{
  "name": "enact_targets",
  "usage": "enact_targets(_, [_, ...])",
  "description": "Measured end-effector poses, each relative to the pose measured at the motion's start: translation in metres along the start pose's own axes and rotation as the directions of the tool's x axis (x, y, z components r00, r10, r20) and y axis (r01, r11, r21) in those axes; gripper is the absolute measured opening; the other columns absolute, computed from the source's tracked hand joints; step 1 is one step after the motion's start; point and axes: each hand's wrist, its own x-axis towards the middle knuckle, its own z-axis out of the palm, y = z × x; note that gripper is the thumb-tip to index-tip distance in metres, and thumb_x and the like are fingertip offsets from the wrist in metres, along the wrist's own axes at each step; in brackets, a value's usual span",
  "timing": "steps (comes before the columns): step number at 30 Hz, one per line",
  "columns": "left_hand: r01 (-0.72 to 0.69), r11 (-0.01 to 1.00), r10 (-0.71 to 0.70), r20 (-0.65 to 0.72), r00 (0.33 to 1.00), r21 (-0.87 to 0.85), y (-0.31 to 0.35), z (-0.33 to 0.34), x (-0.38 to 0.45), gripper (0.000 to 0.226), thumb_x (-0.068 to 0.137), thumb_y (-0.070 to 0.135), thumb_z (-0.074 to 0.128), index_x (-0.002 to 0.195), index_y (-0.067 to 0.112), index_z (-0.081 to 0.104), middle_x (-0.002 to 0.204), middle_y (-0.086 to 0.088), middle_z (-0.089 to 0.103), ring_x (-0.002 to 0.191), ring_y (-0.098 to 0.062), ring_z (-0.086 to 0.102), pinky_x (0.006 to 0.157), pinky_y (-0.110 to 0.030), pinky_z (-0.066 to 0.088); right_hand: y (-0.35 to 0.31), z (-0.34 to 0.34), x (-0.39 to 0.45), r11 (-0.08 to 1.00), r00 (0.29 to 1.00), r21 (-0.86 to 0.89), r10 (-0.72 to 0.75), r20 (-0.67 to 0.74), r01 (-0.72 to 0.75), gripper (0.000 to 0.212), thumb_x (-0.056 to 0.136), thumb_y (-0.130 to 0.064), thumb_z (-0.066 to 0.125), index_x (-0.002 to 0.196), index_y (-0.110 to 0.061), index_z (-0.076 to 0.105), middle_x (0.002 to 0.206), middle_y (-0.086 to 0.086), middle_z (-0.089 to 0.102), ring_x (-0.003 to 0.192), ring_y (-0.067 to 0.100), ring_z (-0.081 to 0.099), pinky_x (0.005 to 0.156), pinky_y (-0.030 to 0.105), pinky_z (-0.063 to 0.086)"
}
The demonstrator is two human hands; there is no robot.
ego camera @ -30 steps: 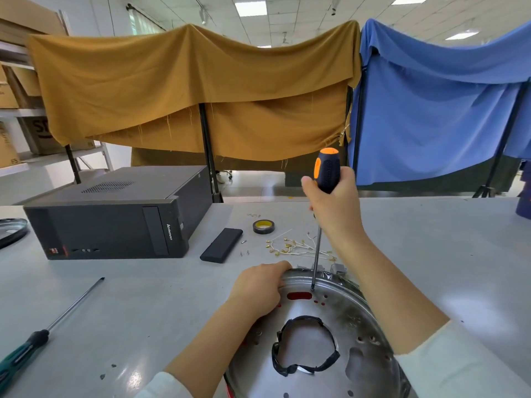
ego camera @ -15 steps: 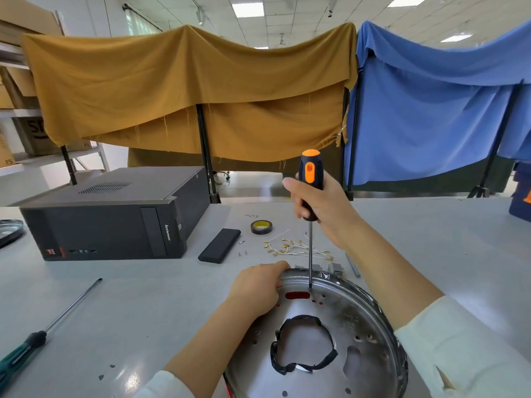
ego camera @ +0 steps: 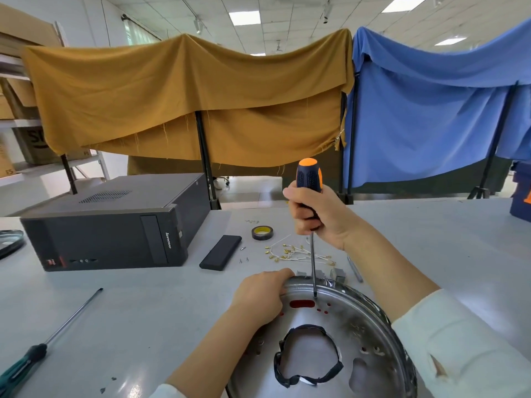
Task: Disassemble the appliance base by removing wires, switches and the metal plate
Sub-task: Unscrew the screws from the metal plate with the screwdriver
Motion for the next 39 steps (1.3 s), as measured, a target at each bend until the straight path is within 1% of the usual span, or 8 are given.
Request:
enact_targets(3, [0.004,1.0,-0.004,0.0,1.0,0.001,0.0,-0.001,0.0,0.045,0.083,0.01,0.05,0.121,0.035,0.046,0.108,-0.001,0.064,0.096,-0.028,0.059,0.071,-0.031,0.04,0.005,0.008,0.0,0.981,0.982,-0.178,-0.11,-0.151,0.083,0.023,0.088,-0.026,0.064,0.087,-0.015,0.044,0.062,0.001,0.041,0.045,0.012,0.037,0.047,0.024,0.039])
enact_targets(8, [0.002,1.0,-0.002,-0.005,1.0,0.002,0.001,-0.001,0.0,0.046,0.081,0.009,0.049,0.12,0.034,0.046,0.107,-0.001,0.065,0.094,-0.028,0.059,0.069,-0.03,0.04,0.023,0.025,-0.005,0.824,0.691,-0.537,-0.494,-0.528,0.179,0.026,0.091,-0.028,0.061,0.103,-0.015,0.043,0.078,-0.009,0.048,0.063,-0.01,0.049,0.055,0.005,0.039])
enact_targets(14, [0.002,1.0,-0.002,-0.013,1.0,0.012,0.0,0.0,0.0,0.044,0.085,0.011,0.048,0.122,0.035,0.045,0.109,-0.002,0.063,0.096,-0.029,0.058,0.069,-0.029,0.038,0.012,0.016,-0.002,0.964,0.885,-0.238,-0.21,-0.416,0.117,0.029,0.087,-0.024,0.063,0.069,-0.018,0.041,0.053,-0.003,0.038,0.041,0.01,0.034,0.037,0.02,0.029])
enact_targets(19, [0.004,1.0,-0.004,-0.011,1.0,0.017,0.001,0.0,0.0,0.044,0.086,0.011,0.047,0.122,0.035,0.044,0.109,-0.002,0.064,0.097,-0.029,0.058,0.071,-0.031,0.04,0.001,-0.001,-0.005,0.996,0.992,-0.086,0.031,0.126,-0.02,0.032,0.083,-0.023,0.063,0.062,-0.018,0.04,0.052,-0.001,0.029,0.041,0.013,0.021,0.041,0.02,0.022])
enact_targets(23, [0.009,1.0,-0.009,-0.011,1.0,0.024,0.002,-0.001,0.0,0.045,0.085,0.011,0.048,0.123,0.035,0.044,0.109,-0.002,0.064,0.096,-0.029,0.059,0.07,-0.031,0.04,0.01,0.014,-0.007,0.915,0.954,-0.388,-0.208,-0.215,0.112,0.025,0.088,-0.03,0.064,0.089,-0.015,0.044,0.067,-0.002,0.047,0.054,0.013,0.05,0.055,0.03,0.05])
enact_targets(28, [0.018,1.0,-0.018,-0.003,1.0,0.01,0.003,-0.002,-0.001,0.052,0.079,0.007,0.047,0.121,0.036,0.044,0.108,-0.002,0.064,0.095,-0.029,0.058,0.067,-0.029,0.037,0.022,0.029,-0.008,0.82,0.786,-0.546,-0.449,-0.426,0.172,0.016,0.093,-0.026,0.057,0.099,-0.019,0.044,0.076,-0.008,0.047,0.062,-0.006,0.05,0.052,0.005,0.038])
enact_targets(34, [0.01,1.0,-0.01,-0.005,1.0,0.012,0.002,-0.001,-0.001,0.05,0.081,0.009,0.05,0.123,0.037,0.044,0.111,-0.002,0.064,0.098,-0.03,0.059,0.069,-0.03,0.038,0.007,0.02,-0.004,0.966,0.907,-0.201,-0.225,-0.356,0.16,0.027,0.085,-0.016,0.064,0.066,-0.019,0.045,0.047,-0.006,0.037,0.041,0.01,0.032,0.04,0.022,0.031])
enact_targets(39, [0.009,1.0,-0.008,-0.01,1.0,0.015,0.0,0.001,0.001,0.047,0.084,0.009,0.049,0.122,0.036,0.044,0.11,-0.003,0.064,0.098,-0.029,0.058,0.072,-0.032,0.042,0.005,0.004,-0.006,0.984,0.985,-0.105,-0.153,-0.081,0.145,0.024,0.086,-0.021,0.066,0.086,-0.012,0.044,0.056,0.001,0.035,0.044,0.013,0.03,0.043,0.025,0.034])
